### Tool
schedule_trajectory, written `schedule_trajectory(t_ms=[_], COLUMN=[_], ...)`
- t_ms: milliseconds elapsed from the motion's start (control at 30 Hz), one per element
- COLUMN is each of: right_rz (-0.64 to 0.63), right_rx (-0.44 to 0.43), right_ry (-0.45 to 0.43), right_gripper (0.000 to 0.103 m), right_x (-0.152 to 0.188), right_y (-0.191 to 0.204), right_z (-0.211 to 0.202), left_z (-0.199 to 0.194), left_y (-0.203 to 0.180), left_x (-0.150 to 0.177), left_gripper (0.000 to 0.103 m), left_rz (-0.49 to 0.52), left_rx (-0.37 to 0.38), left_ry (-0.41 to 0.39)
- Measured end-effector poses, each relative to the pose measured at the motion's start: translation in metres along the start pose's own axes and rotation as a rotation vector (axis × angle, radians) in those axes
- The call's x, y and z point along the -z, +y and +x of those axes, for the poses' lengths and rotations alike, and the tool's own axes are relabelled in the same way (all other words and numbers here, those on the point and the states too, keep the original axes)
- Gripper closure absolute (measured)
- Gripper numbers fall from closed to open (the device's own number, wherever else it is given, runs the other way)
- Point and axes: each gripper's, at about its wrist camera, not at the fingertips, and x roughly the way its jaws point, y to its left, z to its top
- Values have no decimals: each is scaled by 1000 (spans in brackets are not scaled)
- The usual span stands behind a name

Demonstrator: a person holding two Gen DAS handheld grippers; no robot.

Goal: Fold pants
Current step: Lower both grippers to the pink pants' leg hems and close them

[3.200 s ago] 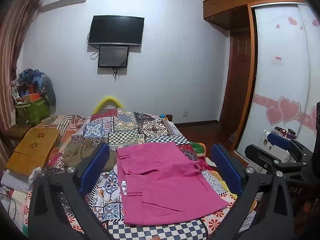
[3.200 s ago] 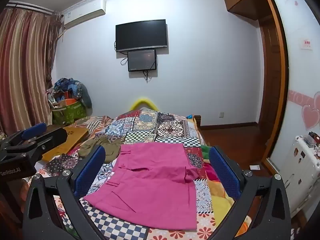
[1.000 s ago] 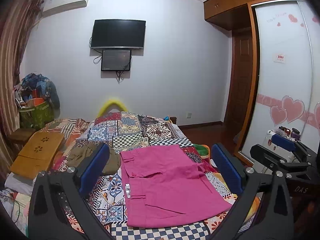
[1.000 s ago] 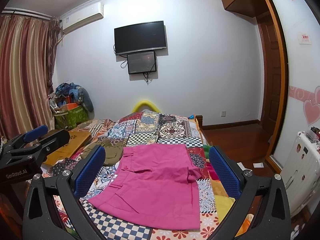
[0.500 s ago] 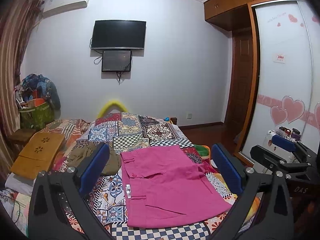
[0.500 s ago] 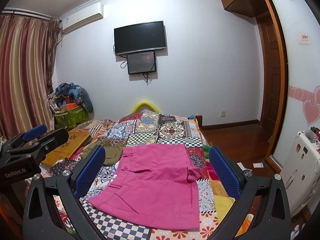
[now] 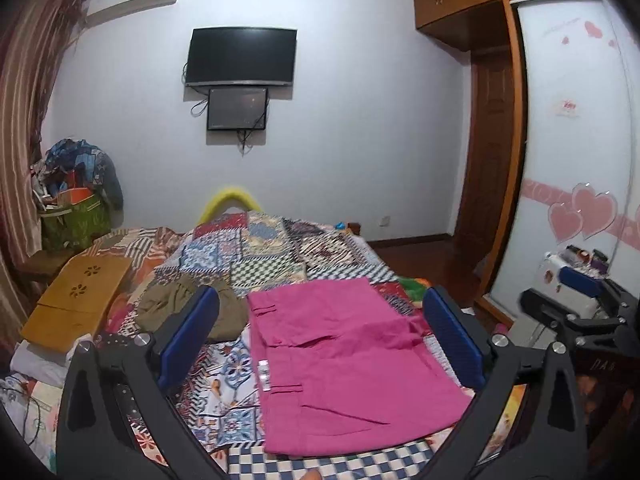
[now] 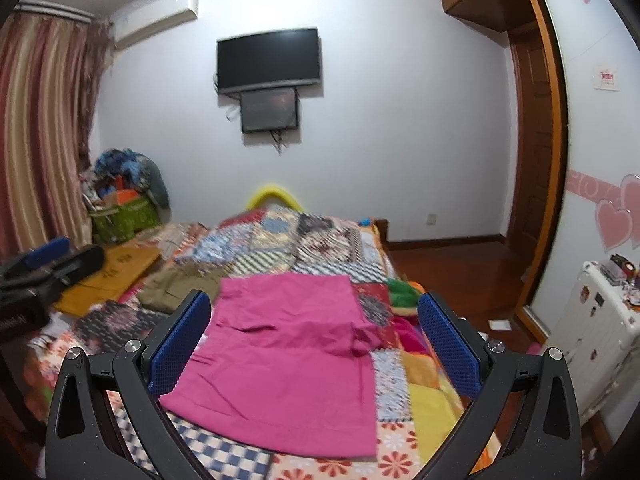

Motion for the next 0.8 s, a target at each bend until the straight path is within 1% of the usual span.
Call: schedule_trajectory(t_ms=[67, 167, 233, 300, 333, 367, 467, 500, 533, 600, 633, 667, 700, 733, 800], right_rz=[-3, -18, -28, -24, -16, -14, -19, -22, -24, -22, -15, -9, 2, 10, 28], right_rx=[17, 50, 57, 48, 35, 28, 14, 9, 0, -27, -43, -54, -71, -82, -99], right_ry=[41, 97, 133, 185, 209, 223, 299, 319, 340, 400, 431, 448, 480, 499, 525], right_gripper=[0, 0, 0, 0, 0, 4, 14, 20, 23, 33, 35, 40, 45, 47, 49], right_x=[8, 22, 27, 36, 40, 41, 54, 57, 62, 73, 80, 83, 89, 93, 98], right_y=[-10, -20, -25, -31, -34, -36, -39, -39, -40, -40, -40, -41, -42, -43, -47], right_z=[11, 26, 36, 50, 57, 61, 82, 87, 92, 104, 109, 112, 114, 115, 114], left_z=[14, 38, 55, 72, 78, 90, 116, 122, 129, 143, 149, 153, 157, 159, 159], left_y=[8, 20, 31, 44, 46, 53, 66, 68, 70, 71, 71, 71, 71, 72, 71], left_x=[7, 18, 27, 36, 40, 45, 58, 62, 66, 78, 86, 91, 99, 107, 118], left_gripper=[0, 0, 0, 4, 11, 17, 24, 25, 28, 34, 39, 45, 47, 51, 52], left_rz=[10, 22, 17, 2, -4, -14, -34, -36, -35, -28, -26, -27, -33, -41, -54], left_rx=[-24, -38, -63, -77, -79, -84, -88, -87, -85, -77, -65, -53, -31, -7, 28], left_ry=[39, 112, 158, 203, 218, 250, 316, 332, 351, 398, 435, 464, 503, 538, 589])
